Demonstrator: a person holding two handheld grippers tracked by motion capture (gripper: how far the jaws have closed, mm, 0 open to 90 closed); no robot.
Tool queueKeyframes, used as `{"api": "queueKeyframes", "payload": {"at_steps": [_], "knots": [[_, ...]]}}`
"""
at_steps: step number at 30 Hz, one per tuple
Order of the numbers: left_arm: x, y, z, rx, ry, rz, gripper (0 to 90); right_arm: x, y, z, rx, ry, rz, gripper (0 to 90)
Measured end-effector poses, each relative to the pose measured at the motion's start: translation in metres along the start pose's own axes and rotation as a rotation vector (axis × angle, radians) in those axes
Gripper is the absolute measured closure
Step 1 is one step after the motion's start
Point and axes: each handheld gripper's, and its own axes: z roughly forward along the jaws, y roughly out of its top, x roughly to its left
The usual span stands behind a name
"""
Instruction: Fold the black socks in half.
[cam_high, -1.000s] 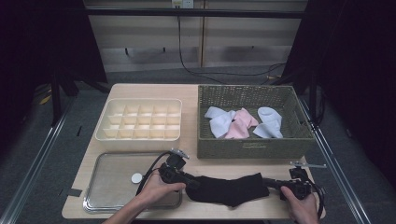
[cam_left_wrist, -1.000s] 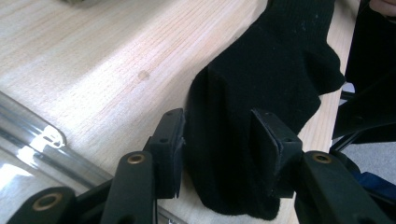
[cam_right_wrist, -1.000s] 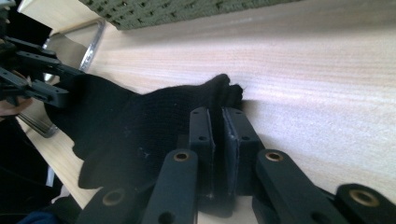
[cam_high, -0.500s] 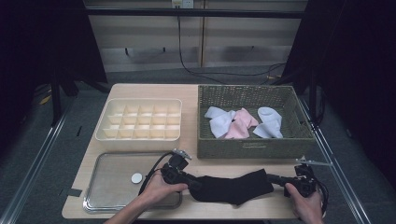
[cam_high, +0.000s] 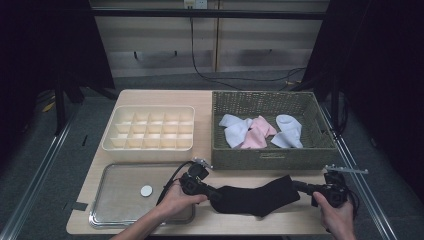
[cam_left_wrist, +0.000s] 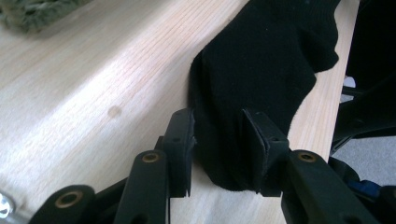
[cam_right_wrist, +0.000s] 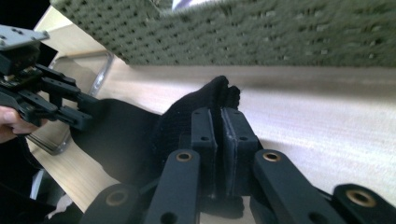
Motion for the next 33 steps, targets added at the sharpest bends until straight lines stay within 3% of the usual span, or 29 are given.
{"api": "queueKeyframes", "payload": {"at_steps": [4, 9, 12, 13, 16, 24, 26, 29, 33], "knots": [[0.005, -0.002, -0.011, -0.062, 0.0, -0.035, 58.2, 0.001, 0.006, -0.005, -0.015, -0.002, -0.011, 83.9], [0.009, -0.007, -0.012, -0.051, -0.002, -0.05, 57.8, 0.006, 0.008, -0.009, -0.03, -0.001, -0.022, 83.9], [0.007, -0.008, -0.01, -0.065, 0.005, -0.047, 63.4, 0.008, 0.009, -0.008, -0.034, 0.005, -0.025, 84.0], [0.008, -0.008, -0.01, -0.043, 0.004, -0.015, 67.5, 0.012, 0.009, -0.006, -0.036, 0.01, -0.033, 84.0], [0.006, -0.009, -0.004, -0.043, -0.014, -0.024, 72.9, 0.017, 0.011, -0.004, -0.038, 0.021, -0.044, 84.1], [0.009, -0.01, -0.004, -0.035, -0.01, -0.031, 73.9, 0.031, 0.012, 0.005, -0.027, 0.053, -0.065, 84.2], [0.009, -0.011, -0.001, -0.057, -0.019, -0.062, 74.8, 0.033, 0.011, 0.011, -0.026, 0.07, -0.066, 84.3], [0.009, -0.01, -0.001, -0.047, -0.023, -0.037, 78.5, 0.037, 0.011, 0.016, -0.018, 0.077, -0.071, 84.4], [0.008, -0.01, 0.0, -0.059, -0.027, -0.046, 79.9, 0.046, 0.014, 0.021, -0.012, 0.092, -0.091, 84.4]]}}
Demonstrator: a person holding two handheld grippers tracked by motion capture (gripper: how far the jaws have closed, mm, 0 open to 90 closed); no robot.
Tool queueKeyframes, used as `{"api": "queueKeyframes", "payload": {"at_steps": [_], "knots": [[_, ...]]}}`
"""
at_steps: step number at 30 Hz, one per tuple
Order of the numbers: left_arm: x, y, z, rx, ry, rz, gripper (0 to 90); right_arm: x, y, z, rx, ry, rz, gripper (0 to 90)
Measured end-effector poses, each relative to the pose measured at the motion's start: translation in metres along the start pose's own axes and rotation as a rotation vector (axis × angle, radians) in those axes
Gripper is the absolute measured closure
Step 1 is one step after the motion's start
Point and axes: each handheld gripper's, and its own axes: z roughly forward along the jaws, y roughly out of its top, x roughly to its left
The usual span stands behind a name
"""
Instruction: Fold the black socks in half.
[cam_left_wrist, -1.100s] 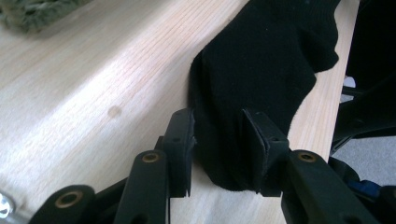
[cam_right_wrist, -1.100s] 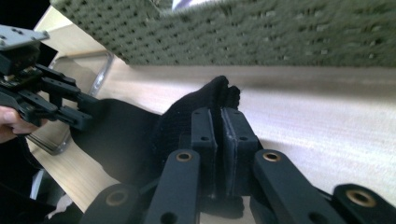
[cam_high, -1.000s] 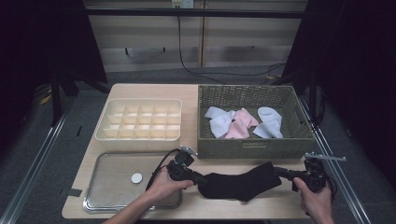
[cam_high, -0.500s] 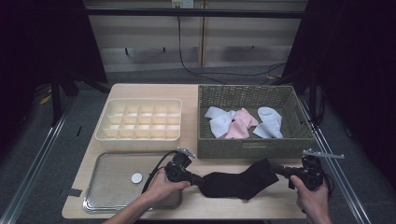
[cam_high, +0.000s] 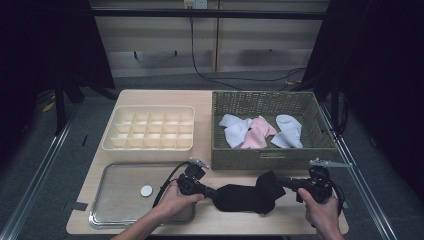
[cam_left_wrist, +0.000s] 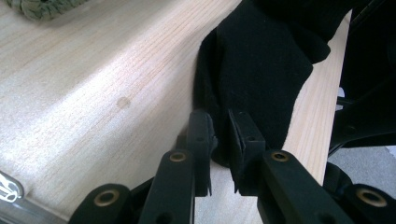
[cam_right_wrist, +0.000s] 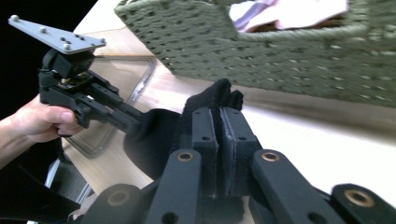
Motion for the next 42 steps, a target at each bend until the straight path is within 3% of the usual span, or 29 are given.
{"api": "queueKeyframes", "payload": {"at_steps": [14, 22, 28, 29, 34, 42], "knots": [[-0.002, 0.001, 0.001, 0.004, -0.016, 0.011, 82.5, 0.023, 0.01, 0.028, 0.022, 0.085, -0.024, 85.0], [-0.003, 0.003, 0.006, -0.017, -0.026, -0.02, 83.3, 0.035, 0.014, 0.045, 0.048, 0.112, -0.043, 85.1], [0.0, 0.004, 0.007, -0.015, -0.04, -0.02, 83.3, 0.04, 0.011, 0.064, 0.101, 0.108, -0.056, 85.1], [-0.001, 0.004, 0.008, -0.021, -0.038, -0.037, 83.3, 0.04, 0.011, 0.064, 0.101, 0.108, -0.056, 85.1], [0.0, 0.005, 0.009, -0.011, -0.048, -0.021, 83.4, 0.047, 0.01, 0.078, 0.124, 0.112, -0.07, 85.0], [0.001, 0.006, 0.009, -0.023, -0.049, -0.037, 81.8, 0.044, -0.001, 0.098, 0.168, 0.105, -0.075, 84.2]]}}
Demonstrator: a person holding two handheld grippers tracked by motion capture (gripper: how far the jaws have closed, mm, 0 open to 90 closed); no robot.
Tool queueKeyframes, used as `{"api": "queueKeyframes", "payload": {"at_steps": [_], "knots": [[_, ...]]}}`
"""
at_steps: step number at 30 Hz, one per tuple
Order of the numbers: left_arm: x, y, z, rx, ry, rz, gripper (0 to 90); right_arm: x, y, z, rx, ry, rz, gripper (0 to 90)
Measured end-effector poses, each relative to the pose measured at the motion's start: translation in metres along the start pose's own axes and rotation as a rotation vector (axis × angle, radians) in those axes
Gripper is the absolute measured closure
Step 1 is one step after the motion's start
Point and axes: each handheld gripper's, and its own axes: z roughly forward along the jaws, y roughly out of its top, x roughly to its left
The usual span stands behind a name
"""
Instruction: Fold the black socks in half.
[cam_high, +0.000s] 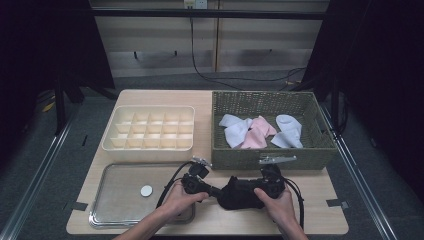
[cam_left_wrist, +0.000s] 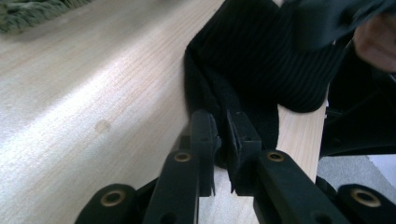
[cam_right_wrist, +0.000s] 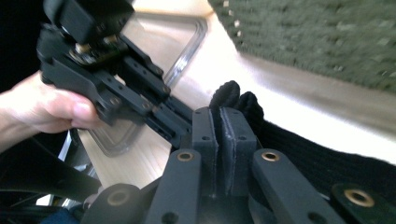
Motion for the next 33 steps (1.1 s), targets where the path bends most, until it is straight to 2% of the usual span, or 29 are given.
{"api": "queueKeyframes", "payload": {"at_steps": [3, 6, 7, 8, 9, 10, 13, 15, 17, 19, 21, 23, 25, 27, 28, 29, 30, 33], "knots": [[0.001, 0.0, -0.002, 0.005, 0.0, 0.003, 78.6, -0.001, -0.004, 0.005, 0.01, 0.005, -0.003, 82.1], [0.0, 0.0, -0.002, -0.001, -0.002, -0.004, 75.9, 0.001, -0.005, 0.007, 0.01, 0.034, -0.007, 73.4], [0.0, 0.0, -0.002, 0.0, -0.001, -0.006, 75.9, 0.001, -0.005, 0.007, 0.01, 0.034, -0.007, 73.4], [0.0, 0.0, -0.003, 0.001, -0.004, -0.004, 75.2, 0.003, -0.005, 0.005, 0.0, 0.039, -0.008, 68.9], [0.0, 0.0, -0.003, 0.001, -0.004, -0.004, 74.4, 0.003, -0.005, 0.005, 0.0, 0.039, -0.008, 68.9], [0.0, -0.001, -0.005, 0.008, 0.016, 0.001, 74.5, 0.004, -0.004, 0.001, -0.016, 0.037, -0.012, 66.5], [-0.001, -0.002, -0.006, 0.013, 0.013, 0.009, 73.3, 0.005, -0.005, -0.004, -0.028, 0.035, -0.008, 62.4], [-0.001, -0.002, -0.009, -0.004, 0.016, 0.001, 71.8, 0.007, -0.007, -0.012, -0.043, 0.022, -0.017, 60.2], [0.001, -0.003, -0.009, -0.006, -0.002, -0.011, 70.6, 0.006, -0.011, -0.011, -0.019, 0.023, -0.013, 58.6], [0.002, -0.003, -0.009, -0.009, 0.002, -0.013, 70.9, 0.006, -0.013, -0.009, -0.011, 0.017, -0.011, 58.6], [0.002, -0.003, -0.01, -0.012, 0.001, -0.014, 70.9, 0.007, -0.017, -0.001, 0.022, 0.025, -0.01, 58.0], [0.002, -0.001, -0.018, -0.041, -0.029, -0.033, 70.2, 0.009, -0.018, 0.006, 0.058, 0.013, -0.014, 55.6], [0.003, 0.0, -0.021, -0.058, -0.034, -0.049, 66.1, 0.01, -0.018, 0.008, 0.063, 0.012, -0.017, 54.6], [0.005, 0.0, -0.023, -0.061, -0.024, -0.048, 64.7, 0.009, -0.018, 0.011, 0.073, 0.006, -0.019, 55.5], [0.008, 0.0, -0.021, -0.07, -0.03, -0.067, 62.5, 0.009, -0.018, 0.015, 0.087, -0.018, -0.028, 57.1], [0.008, 0.0, -0.021, -0.07, -0.03, -0.067, 61.6, 0.01, -0.019, 0.017, 0.104, -0.032, -0.039, 58.7], [0.008, 0.001, -0.021, -0.07, -0.036, -0.072, 61.6, 0.01, -0.019, 0.017, 0.104, -0.032, -0.039, 58.7], [0.006, 0.001, -0.014, -0.05, -0.03, -0.079, 60.5, 0.01, -0.019, 0.021, 0.129, -0.051, -0.043, 64.6]]}}
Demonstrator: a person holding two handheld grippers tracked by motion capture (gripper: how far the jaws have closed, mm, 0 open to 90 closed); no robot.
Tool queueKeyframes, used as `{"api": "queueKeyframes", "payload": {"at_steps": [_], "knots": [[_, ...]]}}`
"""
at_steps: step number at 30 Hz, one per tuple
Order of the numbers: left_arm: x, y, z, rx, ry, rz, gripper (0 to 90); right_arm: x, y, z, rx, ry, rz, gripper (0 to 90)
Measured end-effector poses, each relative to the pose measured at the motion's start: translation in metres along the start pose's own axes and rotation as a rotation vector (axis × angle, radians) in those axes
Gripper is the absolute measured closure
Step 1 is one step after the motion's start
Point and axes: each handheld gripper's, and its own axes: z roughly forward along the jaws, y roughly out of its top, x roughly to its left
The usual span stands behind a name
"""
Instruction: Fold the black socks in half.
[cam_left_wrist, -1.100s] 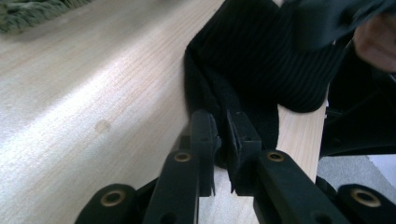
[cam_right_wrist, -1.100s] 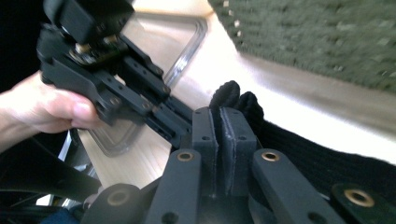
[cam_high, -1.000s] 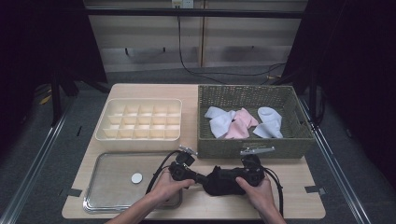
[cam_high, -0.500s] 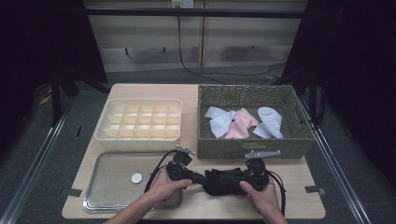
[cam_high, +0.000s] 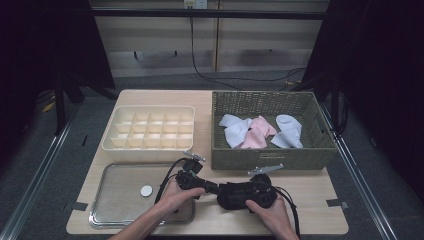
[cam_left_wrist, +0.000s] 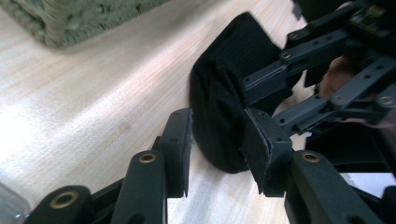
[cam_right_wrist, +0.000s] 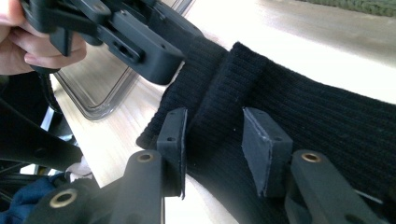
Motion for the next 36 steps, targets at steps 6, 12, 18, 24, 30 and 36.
{"api": "queueKeyframes", "payload": {"at_steps": [6, 12, 18, 24, 30, 36], "knots": [[0.003, 0.001, 0.006, 0.025, -0.007, -0.005, 71.3, -0.001, 0.0, 0.003, -0.001, 0.024, 0.005, 87.7], [-0.001, 0.0, 0.007, 0.045, 0.032, 0.058, 76.9, 0.0, 0.002, -0.002, -0.033, 0.059, 0.012, 89.6], [-0.004, 0.0, 0.009, 0.053, 0.058, 0.07, 78.0, 0.001, 0.002, -0.011, -0.086, 0.128, 0.029, 89.8], [-0.005, -0.001, 0.01, 0.048, 0.07, 0.06, 77.6, 0.004, 0.0, -0.009, -0.08, 0.163, 0.028, 89.7], [-0.004, 0.001, 0.007, 0.041, 0.063, 0.043, 75.8, 0.003, -0.004, 0.002, -0.043, 0.14, 0.024, 89.6], [-0.006, 0.006, -0.002, 0.013, 0.063, 0.042, 62.3, 0.004, -0.003, 0.001, -0.036, 0.133, 0.001, 82.8]]}}
